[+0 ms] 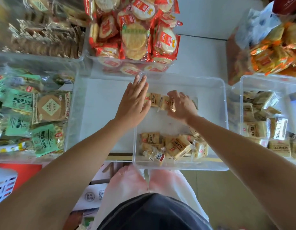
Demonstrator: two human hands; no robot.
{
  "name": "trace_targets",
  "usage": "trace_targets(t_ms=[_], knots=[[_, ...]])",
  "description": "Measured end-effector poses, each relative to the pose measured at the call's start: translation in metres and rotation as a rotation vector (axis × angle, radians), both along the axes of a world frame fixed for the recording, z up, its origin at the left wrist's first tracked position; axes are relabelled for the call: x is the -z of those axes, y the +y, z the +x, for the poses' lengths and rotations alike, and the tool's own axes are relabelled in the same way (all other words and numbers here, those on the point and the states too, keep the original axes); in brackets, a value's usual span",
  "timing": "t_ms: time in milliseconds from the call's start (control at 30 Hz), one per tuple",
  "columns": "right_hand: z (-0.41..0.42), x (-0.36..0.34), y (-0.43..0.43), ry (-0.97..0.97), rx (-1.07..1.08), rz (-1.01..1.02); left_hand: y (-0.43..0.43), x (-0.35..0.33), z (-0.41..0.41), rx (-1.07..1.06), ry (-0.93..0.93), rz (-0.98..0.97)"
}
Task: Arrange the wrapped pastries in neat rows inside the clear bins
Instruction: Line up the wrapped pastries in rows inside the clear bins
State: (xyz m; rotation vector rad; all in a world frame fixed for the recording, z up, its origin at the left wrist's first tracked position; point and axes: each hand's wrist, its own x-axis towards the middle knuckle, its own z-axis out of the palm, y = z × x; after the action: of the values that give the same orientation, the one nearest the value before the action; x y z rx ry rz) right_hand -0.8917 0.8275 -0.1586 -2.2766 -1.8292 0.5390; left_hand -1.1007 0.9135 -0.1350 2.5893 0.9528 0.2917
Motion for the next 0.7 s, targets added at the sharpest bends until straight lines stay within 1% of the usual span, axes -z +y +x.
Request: trace_targets(t_ms=[67, 167, 267, 333, 400, 533, 600, 633, 700], knots=[[0.001, 0.002, 0.013, -0.023, 0.032, 0.04, 0.001, 0.0, 0.002, -0.002, 0.001, -0.003], [-0.002, 0.012, 0.017, 0.03, 0.042, 0.065, 0.003, 0.001, 0.004, -0.015, 0.01, 0.002], [-0.003, 0.02, 0.007, -0.065, 0.071, 0.105, 0.003, 0.004, 0.004, -0.012, 0.025, 0.009], [0.0, 0.021, 0.002, -0.112, 0.084, 0.044, 0.002, 0.005, 0.004, -0.015, 0.03, 0.004], [0.006, 0.022, 0.0, -0.119, 0.068, -0.029, 0.002, 0.005, 0.004, -0.014, 0.029, 0.003], [0.013, 0.021, 0.0, -0.119, 0.037, -0.04, 0.0, 0.001, 0.005, -0.02, 0.048, 0.011], [0.014, 0.021, 0.001, -0.132, 0.024, -0.048, 0.0, -0.003, 0.006, -0.027, 0.103, 0.05], [0.015, 0.021, 0.001, -0.149, 0.015, -0.054, 0.0, -0.005, 0.006, -0.016, 0.161, 0.098], [0.017, 0.021, 0.0, -0.174, -0.005, -0.075, -0.003, -0.011, 0.012, 0.104, 0.28, 0.2]])
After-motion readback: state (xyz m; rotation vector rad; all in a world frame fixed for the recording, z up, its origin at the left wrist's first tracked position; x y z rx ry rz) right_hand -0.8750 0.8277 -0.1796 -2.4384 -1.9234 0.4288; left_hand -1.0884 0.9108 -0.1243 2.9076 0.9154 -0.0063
